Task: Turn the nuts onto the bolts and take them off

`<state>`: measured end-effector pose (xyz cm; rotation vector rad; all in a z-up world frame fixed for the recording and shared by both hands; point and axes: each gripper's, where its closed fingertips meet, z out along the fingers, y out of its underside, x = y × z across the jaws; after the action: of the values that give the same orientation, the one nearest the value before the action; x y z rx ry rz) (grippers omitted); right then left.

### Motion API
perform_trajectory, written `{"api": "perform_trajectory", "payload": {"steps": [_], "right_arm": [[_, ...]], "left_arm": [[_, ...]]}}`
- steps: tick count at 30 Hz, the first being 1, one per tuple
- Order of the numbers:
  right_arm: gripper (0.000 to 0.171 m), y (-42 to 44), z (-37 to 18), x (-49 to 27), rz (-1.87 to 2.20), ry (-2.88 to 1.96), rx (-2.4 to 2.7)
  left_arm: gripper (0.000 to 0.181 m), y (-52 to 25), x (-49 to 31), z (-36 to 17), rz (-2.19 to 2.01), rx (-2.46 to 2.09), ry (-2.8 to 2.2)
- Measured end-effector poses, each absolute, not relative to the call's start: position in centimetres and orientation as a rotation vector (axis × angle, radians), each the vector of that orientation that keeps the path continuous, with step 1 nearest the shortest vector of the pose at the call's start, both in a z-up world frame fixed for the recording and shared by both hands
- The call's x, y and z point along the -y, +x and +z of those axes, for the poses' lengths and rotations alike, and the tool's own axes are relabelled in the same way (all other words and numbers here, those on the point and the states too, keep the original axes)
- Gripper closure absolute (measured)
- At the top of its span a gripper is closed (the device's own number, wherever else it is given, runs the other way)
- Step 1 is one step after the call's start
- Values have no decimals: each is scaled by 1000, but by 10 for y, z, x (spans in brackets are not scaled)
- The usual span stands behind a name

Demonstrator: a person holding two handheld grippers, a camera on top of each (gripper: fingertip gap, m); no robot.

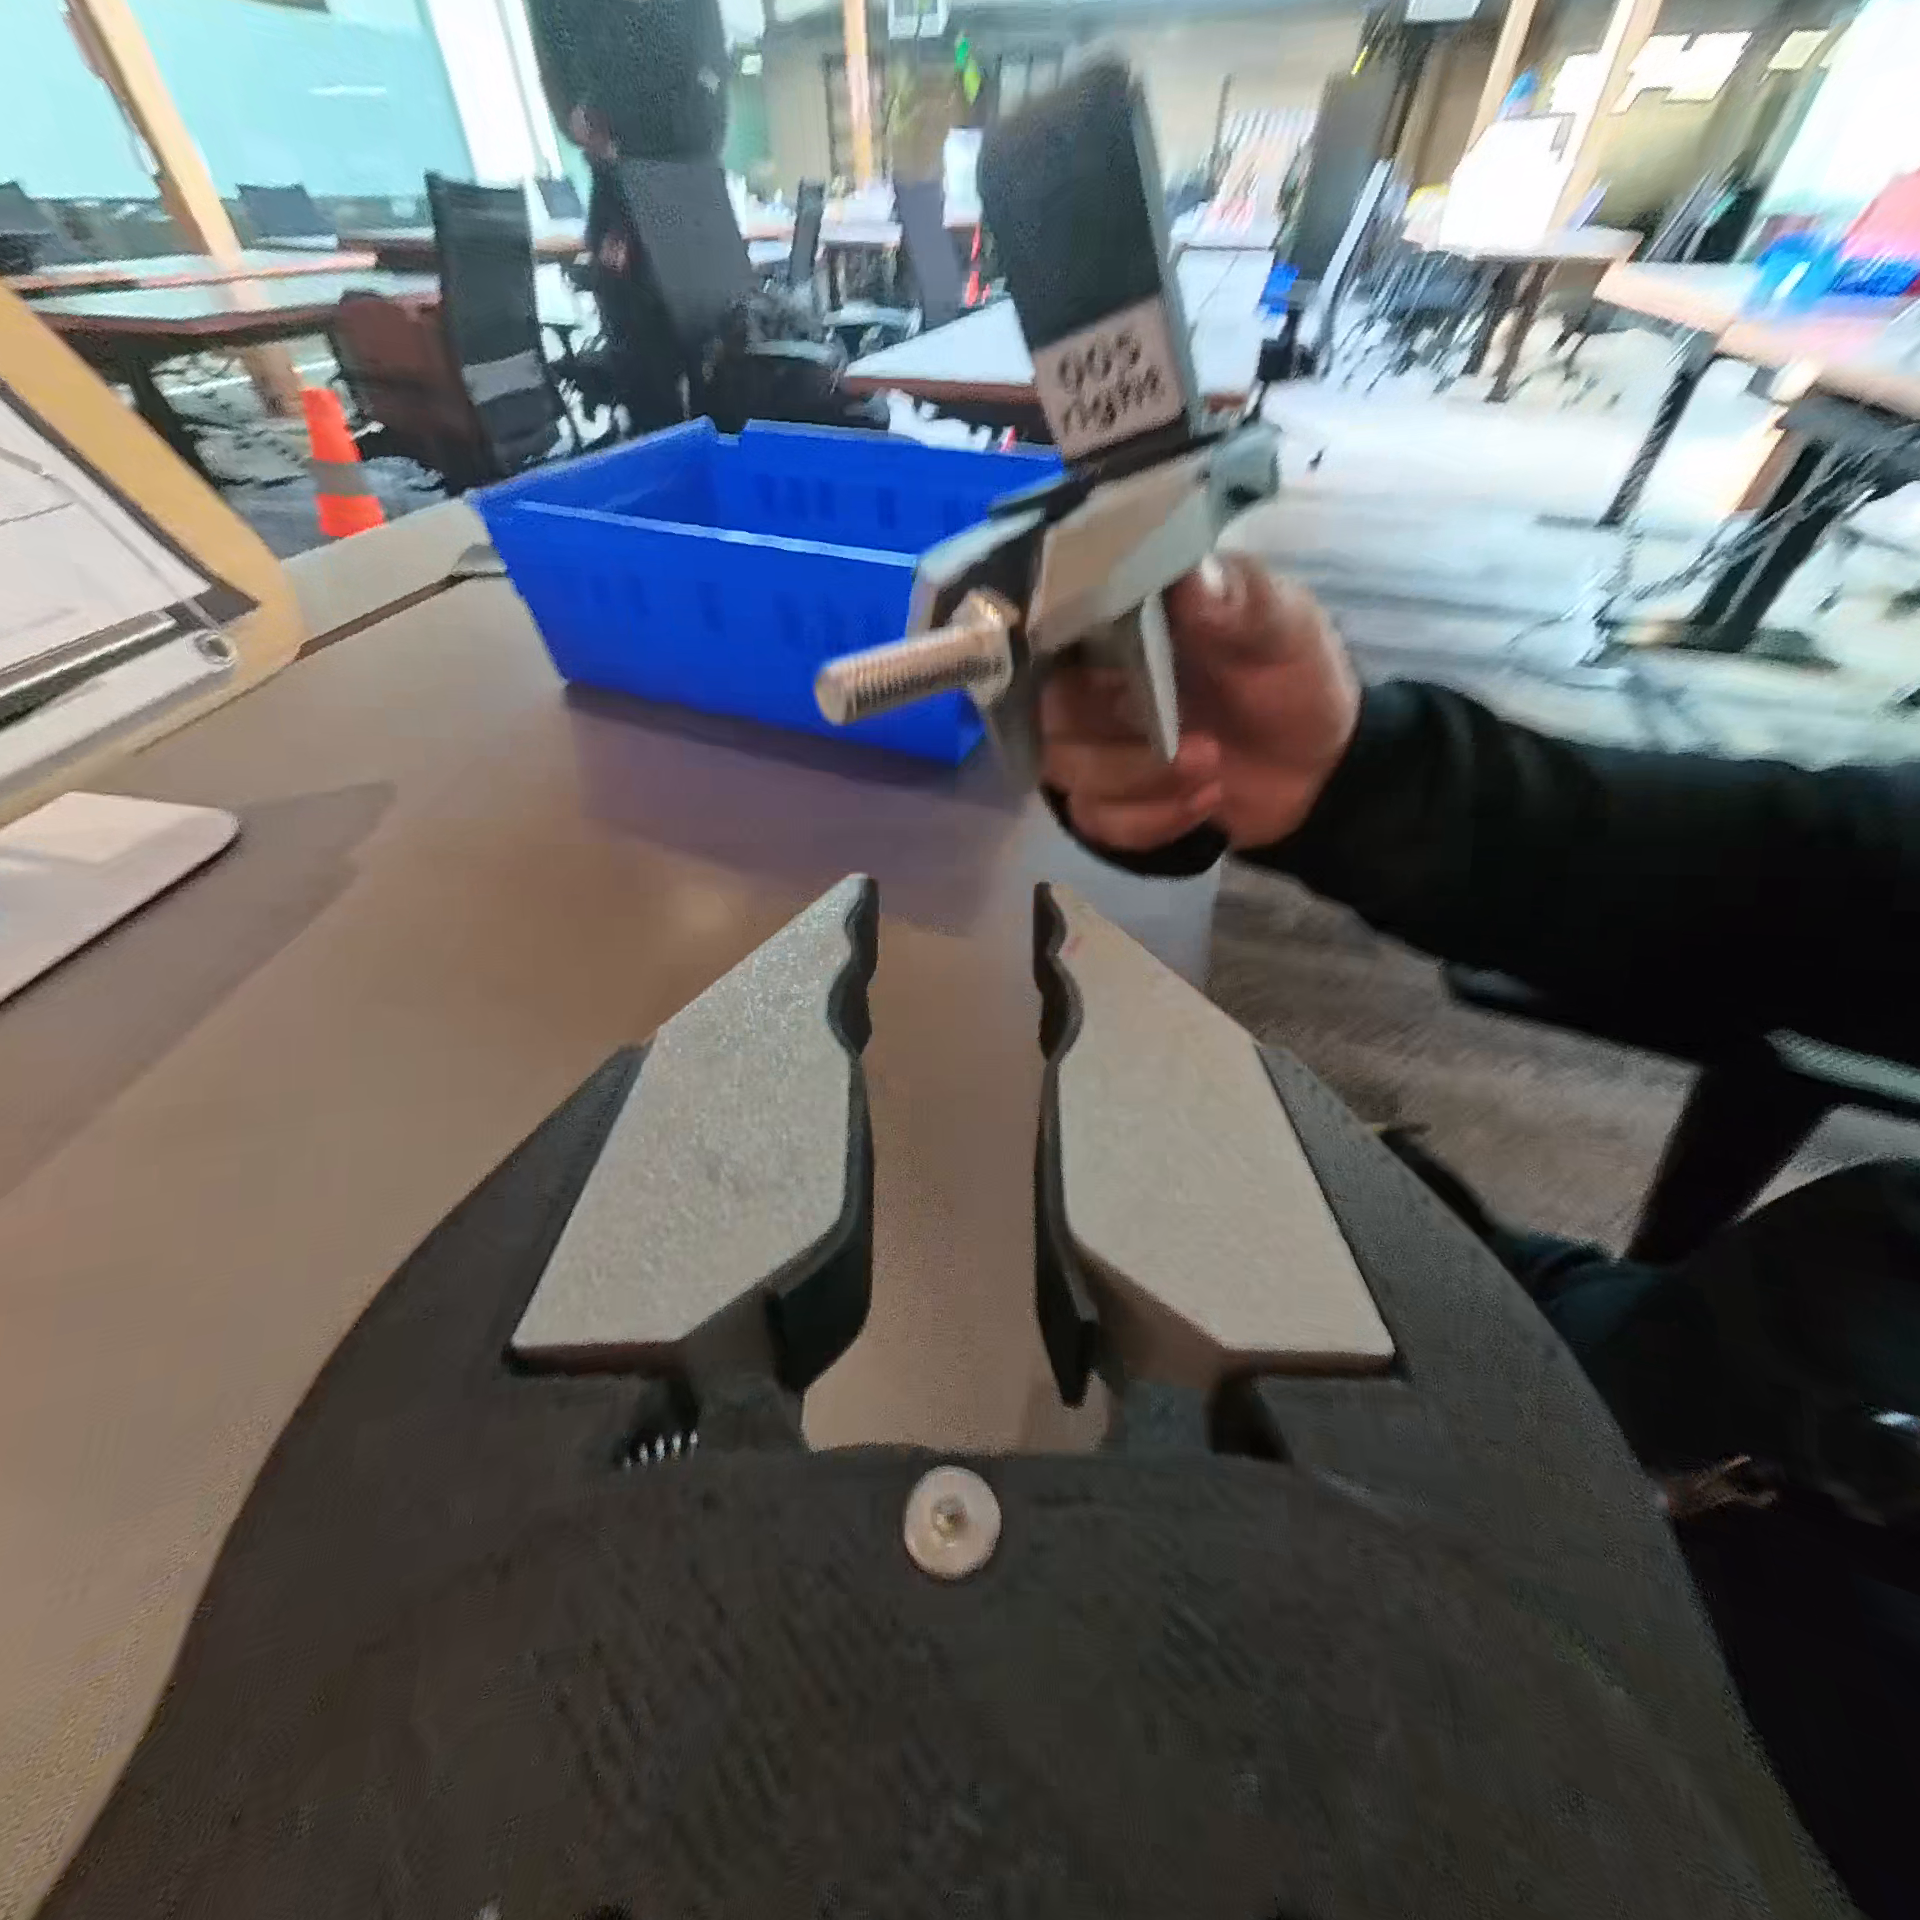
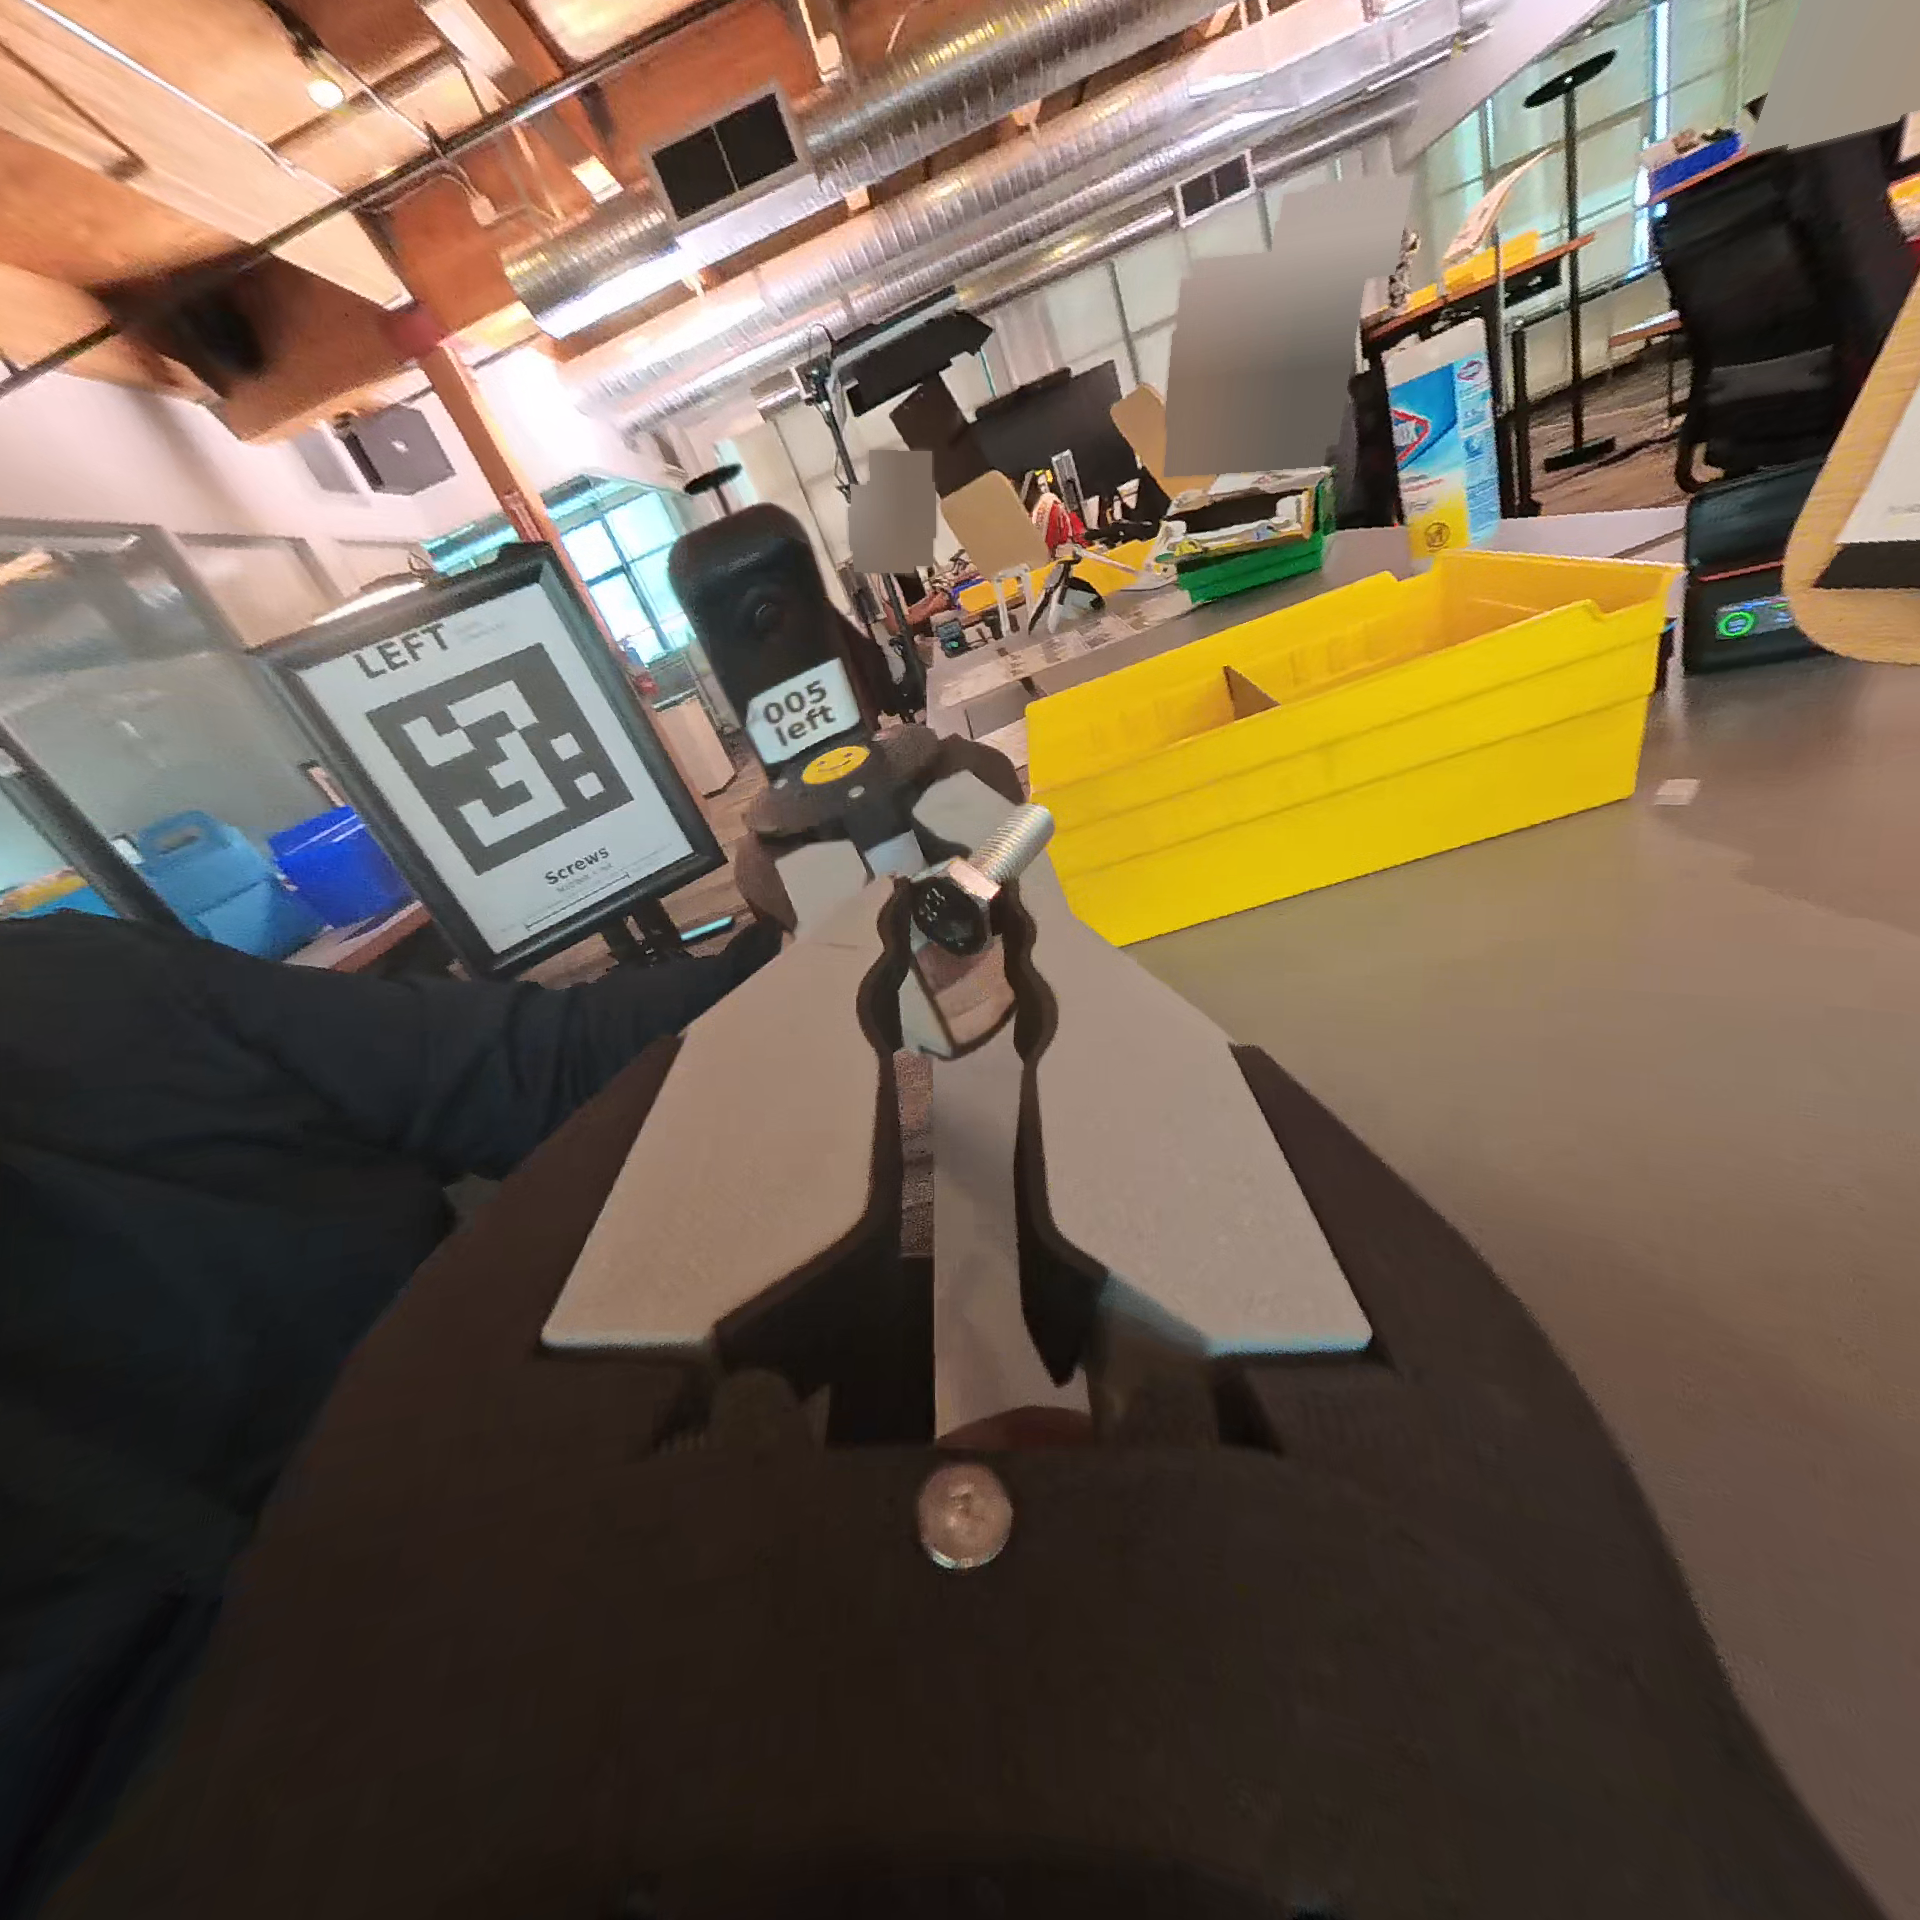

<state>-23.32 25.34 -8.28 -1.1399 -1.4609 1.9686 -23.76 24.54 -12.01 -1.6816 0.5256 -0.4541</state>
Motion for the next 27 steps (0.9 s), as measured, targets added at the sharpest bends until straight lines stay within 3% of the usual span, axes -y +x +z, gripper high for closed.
{"api": "perform_trajectory", "payload": {"steps": [9, 18, 27], "right_arm": [[157, -231, -86, -242, 1872, -1026, 1536], [158, -241, -104, -249, 1004, -796, 1577], [152, -259, -154, -268, 580, -765, 1663]], "left_arm": [[155, -235, -244, -91, -910, -333, -1578], [175, -238, -258, -98, -1143, -210, -1605], [174, -253, -282, -149, -806, -275, -1841]]}}
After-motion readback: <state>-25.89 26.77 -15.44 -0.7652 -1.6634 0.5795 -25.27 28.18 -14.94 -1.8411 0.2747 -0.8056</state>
